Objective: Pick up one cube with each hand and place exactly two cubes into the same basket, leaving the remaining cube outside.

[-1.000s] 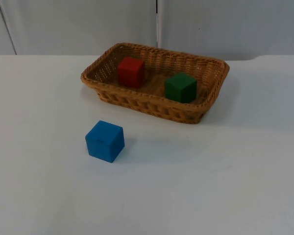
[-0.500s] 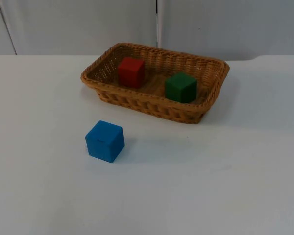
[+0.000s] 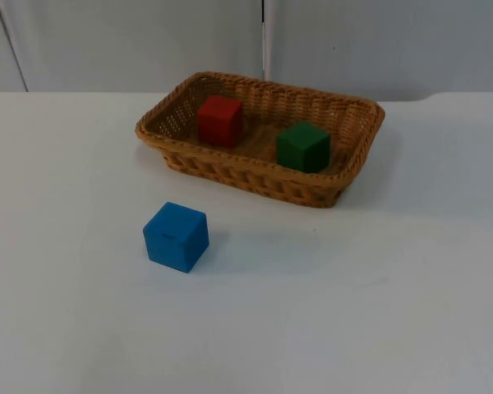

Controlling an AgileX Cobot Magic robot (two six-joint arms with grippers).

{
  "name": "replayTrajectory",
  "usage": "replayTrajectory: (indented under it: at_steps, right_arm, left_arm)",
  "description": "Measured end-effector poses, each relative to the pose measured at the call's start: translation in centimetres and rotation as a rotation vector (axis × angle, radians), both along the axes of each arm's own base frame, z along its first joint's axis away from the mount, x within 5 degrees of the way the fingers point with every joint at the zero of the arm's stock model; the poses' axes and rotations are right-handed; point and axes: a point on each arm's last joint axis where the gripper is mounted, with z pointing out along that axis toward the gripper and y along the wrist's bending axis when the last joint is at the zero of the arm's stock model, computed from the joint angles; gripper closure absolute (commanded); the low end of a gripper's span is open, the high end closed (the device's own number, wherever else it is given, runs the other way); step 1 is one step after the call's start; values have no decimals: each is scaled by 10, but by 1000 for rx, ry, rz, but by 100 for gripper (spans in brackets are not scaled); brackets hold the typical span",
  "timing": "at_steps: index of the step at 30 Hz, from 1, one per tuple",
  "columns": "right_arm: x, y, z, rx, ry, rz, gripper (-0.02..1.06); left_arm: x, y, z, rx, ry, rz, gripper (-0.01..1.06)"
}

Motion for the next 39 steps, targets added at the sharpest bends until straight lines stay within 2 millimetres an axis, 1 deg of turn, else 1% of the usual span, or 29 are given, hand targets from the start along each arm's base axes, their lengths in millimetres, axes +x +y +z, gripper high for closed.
replayTrajectory:
  at_steps: [25,28,39]
  right_arm:
    - [0,0,0,0,-2,-2,-1]
    - [0,0,0,2,-2,-3,-1]
    - [0,0,0,2,-2,-3,-1]
  left_arm:
    - [0,0,0,0,0,2,0]
    - [0,0,0,0,0,21,0]
    - [0,-1,0,0,0,183,0]
